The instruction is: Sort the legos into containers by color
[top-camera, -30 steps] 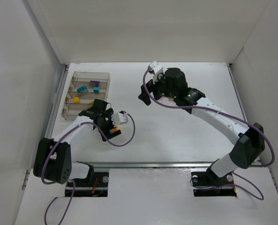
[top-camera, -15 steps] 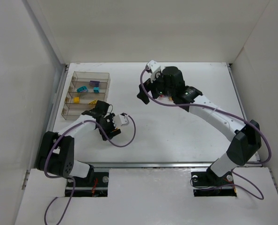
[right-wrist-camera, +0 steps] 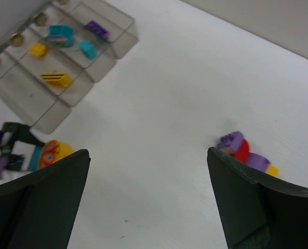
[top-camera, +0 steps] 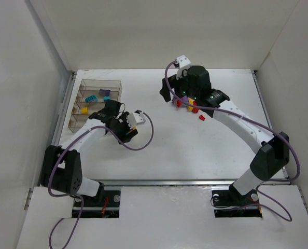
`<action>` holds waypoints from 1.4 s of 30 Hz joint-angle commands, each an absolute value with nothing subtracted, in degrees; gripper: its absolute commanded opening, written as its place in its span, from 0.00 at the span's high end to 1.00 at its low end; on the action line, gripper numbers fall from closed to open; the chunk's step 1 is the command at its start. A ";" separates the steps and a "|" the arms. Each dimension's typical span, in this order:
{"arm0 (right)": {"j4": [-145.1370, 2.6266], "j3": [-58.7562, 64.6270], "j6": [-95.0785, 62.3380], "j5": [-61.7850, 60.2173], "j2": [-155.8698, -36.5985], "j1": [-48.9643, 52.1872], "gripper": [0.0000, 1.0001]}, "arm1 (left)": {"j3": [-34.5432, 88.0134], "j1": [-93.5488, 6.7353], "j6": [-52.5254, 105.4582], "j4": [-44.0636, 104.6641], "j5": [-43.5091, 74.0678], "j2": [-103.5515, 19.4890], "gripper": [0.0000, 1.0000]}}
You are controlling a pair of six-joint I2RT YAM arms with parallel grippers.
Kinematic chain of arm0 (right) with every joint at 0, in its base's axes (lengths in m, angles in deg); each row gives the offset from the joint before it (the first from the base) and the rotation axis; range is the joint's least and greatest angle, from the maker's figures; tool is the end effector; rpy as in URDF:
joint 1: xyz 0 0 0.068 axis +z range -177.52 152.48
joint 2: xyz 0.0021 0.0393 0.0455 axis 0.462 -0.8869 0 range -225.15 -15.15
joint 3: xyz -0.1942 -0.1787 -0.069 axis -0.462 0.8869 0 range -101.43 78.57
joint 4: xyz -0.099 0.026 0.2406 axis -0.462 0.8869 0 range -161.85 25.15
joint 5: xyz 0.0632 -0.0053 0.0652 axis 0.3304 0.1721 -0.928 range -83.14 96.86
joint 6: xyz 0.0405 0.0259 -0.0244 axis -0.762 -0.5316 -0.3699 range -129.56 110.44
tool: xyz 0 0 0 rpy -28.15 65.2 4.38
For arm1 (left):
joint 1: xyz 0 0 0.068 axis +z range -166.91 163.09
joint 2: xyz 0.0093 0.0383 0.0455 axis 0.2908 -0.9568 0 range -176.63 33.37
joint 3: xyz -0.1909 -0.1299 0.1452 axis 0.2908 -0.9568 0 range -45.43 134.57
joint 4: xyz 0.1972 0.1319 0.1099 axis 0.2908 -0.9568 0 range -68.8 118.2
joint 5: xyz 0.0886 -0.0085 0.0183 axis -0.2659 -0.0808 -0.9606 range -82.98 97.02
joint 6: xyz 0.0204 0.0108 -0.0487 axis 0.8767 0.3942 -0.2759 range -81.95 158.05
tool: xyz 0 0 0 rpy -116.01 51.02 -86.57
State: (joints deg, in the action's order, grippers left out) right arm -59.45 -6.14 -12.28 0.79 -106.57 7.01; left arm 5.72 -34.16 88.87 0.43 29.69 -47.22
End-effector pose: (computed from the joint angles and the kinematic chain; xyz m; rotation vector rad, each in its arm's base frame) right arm 0.3112 0.2187 0.3726 -0.6012 1.8438 0.5379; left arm 0.2611 -0.0953 0.2160 1.5052 1.9677 -0.2646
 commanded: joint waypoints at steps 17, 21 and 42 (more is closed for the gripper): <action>-61.74 -16.33 -19.48 -29.49 -106.64 9.57 0.00 | 17.94 -39.22 76.37 13.16 39.10 -29.91 1.00; -62.35 -18.28 -20.72 -34.63 -110.07 11.33 0.00 | 17.94 -39.76 76.37 14.75 36.38 -29.91 1.00; -62.36 -16.96 -23.35 -21.35 -112.36 11.95 0.04 | 17.41 -41.34 75.66 16.59 32.68 -26.65 1.00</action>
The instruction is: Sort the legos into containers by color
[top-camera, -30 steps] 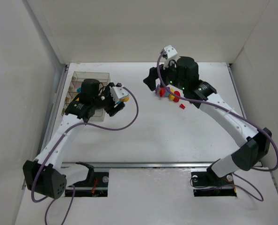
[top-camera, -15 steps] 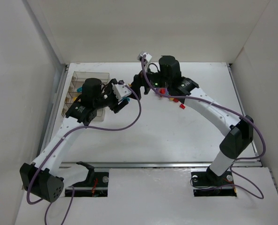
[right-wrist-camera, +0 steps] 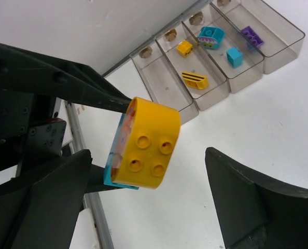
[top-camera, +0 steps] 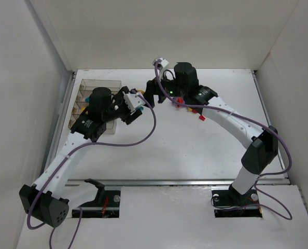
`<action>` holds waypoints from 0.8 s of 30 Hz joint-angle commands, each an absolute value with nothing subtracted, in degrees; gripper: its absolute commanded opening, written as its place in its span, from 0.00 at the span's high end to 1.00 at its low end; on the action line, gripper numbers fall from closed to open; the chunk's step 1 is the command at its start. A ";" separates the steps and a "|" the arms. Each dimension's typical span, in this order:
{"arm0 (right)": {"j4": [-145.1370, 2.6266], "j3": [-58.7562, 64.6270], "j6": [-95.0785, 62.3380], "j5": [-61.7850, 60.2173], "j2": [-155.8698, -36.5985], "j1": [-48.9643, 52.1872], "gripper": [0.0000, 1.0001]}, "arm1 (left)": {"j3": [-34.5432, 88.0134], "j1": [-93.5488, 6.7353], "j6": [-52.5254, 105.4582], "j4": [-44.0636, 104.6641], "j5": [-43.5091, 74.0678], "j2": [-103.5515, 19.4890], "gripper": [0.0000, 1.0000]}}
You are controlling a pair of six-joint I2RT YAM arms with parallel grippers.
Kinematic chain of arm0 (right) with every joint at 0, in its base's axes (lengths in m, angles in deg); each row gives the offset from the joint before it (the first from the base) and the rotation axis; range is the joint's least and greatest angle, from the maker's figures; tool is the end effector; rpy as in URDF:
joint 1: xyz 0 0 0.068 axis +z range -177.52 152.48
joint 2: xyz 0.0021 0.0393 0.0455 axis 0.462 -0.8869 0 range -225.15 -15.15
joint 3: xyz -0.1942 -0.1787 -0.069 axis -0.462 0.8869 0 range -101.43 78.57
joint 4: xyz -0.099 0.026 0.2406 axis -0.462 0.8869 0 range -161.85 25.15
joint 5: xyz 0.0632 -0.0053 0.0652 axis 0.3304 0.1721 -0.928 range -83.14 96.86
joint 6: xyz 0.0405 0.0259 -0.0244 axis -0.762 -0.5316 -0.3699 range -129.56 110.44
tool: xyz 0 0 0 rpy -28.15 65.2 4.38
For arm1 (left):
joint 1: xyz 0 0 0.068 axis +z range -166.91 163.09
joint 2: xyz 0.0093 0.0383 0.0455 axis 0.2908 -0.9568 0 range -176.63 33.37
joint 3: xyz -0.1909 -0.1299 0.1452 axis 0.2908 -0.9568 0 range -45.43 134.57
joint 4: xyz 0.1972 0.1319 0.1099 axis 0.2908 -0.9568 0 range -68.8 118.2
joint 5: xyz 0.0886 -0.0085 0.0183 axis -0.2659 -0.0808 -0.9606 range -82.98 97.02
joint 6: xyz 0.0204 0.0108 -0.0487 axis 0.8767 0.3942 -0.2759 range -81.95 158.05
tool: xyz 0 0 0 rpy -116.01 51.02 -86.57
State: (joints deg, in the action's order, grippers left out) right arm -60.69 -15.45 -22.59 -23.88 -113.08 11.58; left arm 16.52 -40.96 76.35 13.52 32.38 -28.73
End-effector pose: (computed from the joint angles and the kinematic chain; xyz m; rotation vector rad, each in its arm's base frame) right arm 0.3036 0.2702 0.3910 -0.8208 1.7662 1.1122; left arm 0.2169 -0.1133 0.3790 1.1877 1.3660 -0.2280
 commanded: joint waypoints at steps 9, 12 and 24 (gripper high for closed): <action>-62.36 -20.04 -23.35 -32.24 -116.05 11.95 0.90 | 17.41 -41.34 75.14 17.65 32.68 -26.65 1.00; -62.36 -20.66 -23.35 -32.52 -116.58 11.95 1.00 | 17.41 -41.34 74.61 17.65 31.55 -26.65 1.00; -62.36 -17.85 -27.65 -18.65 -113.59 5.63 1.00 | 12.93 -39.06 72.77 14.31 27.50 -28.93 1.00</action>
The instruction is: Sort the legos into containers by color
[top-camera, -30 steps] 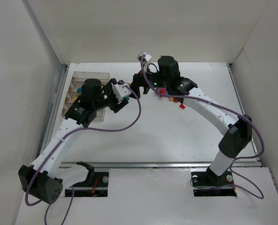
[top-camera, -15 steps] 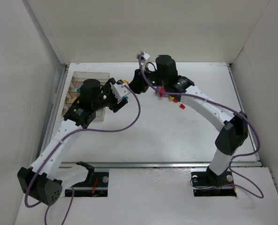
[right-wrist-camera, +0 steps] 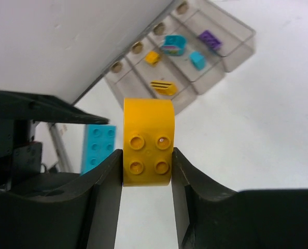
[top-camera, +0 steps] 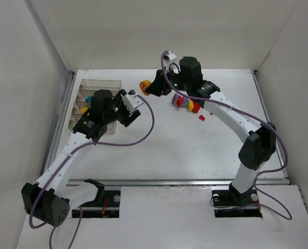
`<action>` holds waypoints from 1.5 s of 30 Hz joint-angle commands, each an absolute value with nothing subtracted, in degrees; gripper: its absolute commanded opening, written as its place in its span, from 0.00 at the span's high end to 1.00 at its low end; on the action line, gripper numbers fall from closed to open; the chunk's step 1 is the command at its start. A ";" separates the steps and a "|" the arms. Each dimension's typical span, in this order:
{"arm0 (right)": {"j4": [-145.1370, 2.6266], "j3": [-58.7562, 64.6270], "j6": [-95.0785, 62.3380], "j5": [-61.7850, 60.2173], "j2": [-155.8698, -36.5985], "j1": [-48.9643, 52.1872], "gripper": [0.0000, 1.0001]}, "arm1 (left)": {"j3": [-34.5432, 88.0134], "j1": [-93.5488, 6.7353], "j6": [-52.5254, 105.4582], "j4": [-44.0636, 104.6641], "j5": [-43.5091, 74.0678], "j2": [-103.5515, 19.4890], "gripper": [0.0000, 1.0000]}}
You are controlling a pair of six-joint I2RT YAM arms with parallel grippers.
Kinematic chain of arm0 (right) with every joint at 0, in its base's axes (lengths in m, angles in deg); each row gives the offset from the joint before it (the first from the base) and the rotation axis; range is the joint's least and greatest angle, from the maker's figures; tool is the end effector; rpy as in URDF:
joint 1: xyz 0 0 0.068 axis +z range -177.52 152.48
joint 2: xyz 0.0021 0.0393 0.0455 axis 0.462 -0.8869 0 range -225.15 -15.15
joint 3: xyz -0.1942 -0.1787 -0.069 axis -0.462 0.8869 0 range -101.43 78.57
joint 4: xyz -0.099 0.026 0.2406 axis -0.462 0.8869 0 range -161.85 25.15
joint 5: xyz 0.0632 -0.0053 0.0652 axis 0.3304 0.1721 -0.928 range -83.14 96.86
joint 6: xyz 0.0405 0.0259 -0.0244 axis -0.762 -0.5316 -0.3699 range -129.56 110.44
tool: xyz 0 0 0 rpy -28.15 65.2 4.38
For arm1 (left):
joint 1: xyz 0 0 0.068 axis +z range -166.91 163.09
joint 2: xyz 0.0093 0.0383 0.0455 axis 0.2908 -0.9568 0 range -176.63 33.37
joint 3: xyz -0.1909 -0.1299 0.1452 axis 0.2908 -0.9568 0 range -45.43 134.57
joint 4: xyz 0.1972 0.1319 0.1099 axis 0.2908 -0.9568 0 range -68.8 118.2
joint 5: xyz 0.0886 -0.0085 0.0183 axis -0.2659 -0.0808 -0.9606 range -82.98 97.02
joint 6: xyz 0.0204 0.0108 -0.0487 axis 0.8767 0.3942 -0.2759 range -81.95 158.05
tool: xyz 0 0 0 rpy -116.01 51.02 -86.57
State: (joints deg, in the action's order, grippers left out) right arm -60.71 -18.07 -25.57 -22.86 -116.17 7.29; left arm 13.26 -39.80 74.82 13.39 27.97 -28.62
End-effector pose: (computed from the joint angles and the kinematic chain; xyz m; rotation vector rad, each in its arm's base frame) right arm 0.3352 0.2545 0.3857 -0.6921 1.8221 1.0810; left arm 0.2218 -0.1073 0.3590 1.1371 1.4835 -0.1778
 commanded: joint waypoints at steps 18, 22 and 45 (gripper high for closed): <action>-62.36 -14.85 -26.61 -14.93 -112.36 1.14 1.00 | 34.27 -13.04 51.66 14.31 17.84 -62.41 1.00; -62.36 -16.09 -26.61 -14.94 -113.67 -0.18 1.00 | 39.46 -13.04 52.37 15.54 15.90 -69.80 1.00; -62.36 -21.45 -27.13 -17.75 -117.90 -1.94 1.00 | 41.85 -12.51 51.84 19.14 12.47 -77.91 0.00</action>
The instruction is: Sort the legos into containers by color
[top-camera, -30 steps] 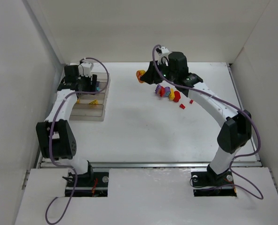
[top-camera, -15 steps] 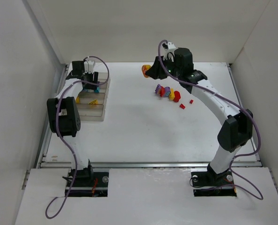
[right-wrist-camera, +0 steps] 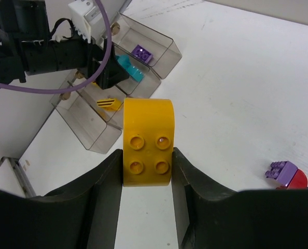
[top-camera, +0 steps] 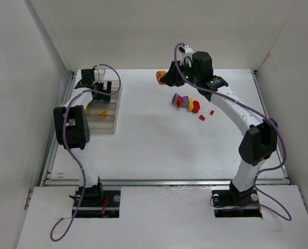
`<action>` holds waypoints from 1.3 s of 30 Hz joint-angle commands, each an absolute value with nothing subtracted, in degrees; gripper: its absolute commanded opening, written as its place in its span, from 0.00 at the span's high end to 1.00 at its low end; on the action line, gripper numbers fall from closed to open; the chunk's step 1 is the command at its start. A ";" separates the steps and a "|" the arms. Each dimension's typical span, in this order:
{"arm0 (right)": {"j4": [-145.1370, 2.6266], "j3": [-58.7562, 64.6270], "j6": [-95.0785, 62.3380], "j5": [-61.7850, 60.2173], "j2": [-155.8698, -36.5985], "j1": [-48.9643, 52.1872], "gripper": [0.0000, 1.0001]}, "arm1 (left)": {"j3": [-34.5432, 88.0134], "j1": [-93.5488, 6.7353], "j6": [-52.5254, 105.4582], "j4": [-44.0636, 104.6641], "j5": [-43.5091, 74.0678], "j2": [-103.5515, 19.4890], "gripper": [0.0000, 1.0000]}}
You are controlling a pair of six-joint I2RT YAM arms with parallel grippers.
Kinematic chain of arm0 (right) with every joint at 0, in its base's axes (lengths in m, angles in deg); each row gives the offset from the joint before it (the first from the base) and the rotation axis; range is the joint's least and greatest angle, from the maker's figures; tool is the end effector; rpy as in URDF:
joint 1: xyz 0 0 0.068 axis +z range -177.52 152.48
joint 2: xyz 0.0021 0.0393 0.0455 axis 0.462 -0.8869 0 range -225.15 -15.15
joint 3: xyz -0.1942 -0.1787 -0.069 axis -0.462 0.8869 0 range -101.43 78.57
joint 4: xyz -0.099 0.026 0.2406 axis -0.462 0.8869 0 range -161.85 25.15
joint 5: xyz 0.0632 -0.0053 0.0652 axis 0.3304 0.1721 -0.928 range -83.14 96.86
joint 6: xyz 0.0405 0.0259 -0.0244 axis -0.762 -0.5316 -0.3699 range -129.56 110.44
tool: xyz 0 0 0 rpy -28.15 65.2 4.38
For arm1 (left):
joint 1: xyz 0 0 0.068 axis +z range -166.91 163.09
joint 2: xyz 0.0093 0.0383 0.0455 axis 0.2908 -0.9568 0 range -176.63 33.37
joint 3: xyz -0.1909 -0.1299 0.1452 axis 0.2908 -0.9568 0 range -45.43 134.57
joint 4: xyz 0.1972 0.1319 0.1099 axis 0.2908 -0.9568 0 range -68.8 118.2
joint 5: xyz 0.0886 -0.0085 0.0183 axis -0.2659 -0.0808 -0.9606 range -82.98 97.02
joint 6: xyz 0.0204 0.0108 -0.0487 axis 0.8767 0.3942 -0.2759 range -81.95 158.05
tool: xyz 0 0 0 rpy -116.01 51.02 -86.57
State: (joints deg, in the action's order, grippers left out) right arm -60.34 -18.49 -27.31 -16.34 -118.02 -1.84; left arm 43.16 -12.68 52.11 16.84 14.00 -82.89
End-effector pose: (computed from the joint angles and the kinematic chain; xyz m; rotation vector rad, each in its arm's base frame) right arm 0.3820 0.1992 0.3740 -0.4231 1.9010 0.8913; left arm 0.4656 0.0302 0.2208 0.2576 2.2315 0.0347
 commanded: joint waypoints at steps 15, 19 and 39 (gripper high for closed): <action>-62.36 -12.42 -3.26 -29.78 -110.26 -1.94 1.00 | 37.10 -16.02 77.64 15.83 40.10 -56.55 0.03; -62.36 -4.86 15.10 -34.70 -104.81 0.51 1.00 | 41.04 -17.43 96.37 -5.22 58.58 -53.46 0.00; -62.36 1.23 30.61 -35.42 -100.14 12.47 1.00 | 42.02 -36.24 107.31 -22.25 69.87 -46.25 0.19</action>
State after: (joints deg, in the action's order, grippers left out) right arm -60.32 1.56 29.23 -35.10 -100.06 11.95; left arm 42.14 -35.54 107.28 -20.36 67.05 -49.04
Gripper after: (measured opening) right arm 0.437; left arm 0.849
